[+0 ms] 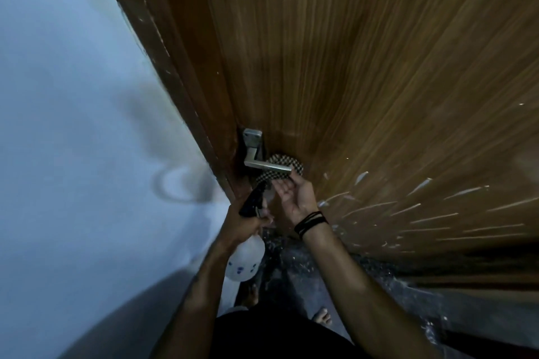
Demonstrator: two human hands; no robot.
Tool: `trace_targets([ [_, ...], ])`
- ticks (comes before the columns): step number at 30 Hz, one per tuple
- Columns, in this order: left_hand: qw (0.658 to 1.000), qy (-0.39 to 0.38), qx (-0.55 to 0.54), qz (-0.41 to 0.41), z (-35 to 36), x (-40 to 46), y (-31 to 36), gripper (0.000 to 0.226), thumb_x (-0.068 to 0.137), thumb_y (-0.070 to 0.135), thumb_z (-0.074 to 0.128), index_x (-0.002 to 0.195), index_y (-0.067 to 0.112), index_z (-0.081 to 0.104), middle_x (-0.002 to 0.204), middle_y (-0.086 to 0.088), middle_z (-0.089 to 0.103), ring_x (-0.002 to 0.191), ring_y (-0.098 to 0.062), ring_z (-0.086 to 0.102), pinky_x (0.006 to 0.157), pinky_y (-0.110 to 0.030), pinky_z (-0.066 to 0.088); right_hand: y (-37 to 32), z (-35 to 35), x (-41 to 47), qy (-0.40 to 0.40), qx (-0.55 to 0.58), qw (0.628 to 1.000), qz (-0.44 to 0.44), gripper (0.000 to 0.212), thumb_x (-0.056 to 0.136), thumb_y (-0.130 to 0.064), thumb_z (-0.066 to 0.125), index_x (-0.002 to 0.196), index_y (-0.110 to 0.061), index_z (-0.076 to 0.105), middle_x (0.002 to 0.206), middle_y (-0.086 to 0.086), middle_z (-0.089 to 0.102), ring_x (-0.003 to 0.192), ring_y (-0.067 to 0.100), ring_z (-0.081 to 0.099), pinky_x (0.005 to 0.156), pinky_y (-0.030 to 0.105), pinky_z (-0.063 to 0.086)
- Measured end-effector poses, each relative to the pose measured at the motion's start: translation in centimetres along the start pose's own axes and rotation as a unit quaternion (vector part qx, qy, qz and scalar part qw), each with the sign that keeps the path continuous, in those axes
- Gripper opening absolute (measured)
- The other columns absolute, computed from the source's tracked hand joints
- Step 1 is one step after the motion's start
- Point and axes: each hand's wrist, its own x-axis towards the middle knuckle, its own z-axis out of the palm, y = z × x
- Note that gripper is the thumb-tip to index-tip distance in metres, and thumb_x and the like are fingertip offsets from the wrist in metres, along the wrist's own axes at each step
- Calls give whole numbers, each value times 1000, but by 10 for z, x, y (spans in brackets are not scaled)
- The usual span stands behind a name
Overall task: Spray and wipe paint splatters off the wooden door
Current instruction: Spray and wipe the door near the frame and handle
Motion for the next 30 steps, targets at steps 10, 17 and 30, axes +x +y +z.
trace_targets([
  [10, 1000, 23, 3, -13, 5, 2, 1, 35, 77, -10, 75, 94, 19, 65, 91, -5, 69, 80, -21, 63, 60, -25, 51, 21, 13, 4, 45, -37, 998, 26, 29, 102, -10, 51, 73, -8, 49, 45, 3, 52, 40, 11, 54, 49, 23, 49],
  [17, 1000, 23, 1, 0, 2, 5, 6, 39, 78, -8, 76, 101, 18, 59, 90, 8, 60, 86, -13, 57, 57, -4, 43, 17, 12, 3, 1, 37, 999, 18, 27, 103, -15, 47, 82, -1, 56, 70, 14, 61, 67, 22, 66, 53, 29, 59],
  [30, 999, -13, -31, 13, -3, 3, 0, 42, 80, -15, 70, 102, 19, 59, 92, 1, 63, 76, -2, 59, 58, -6, 47, 22, 23, 3, -20, 50, 998, 46, 22, 102, -2, 44, 85, 3, 55, 59, 16, 64, 53, 23, 69, 59, 37, 60],
])
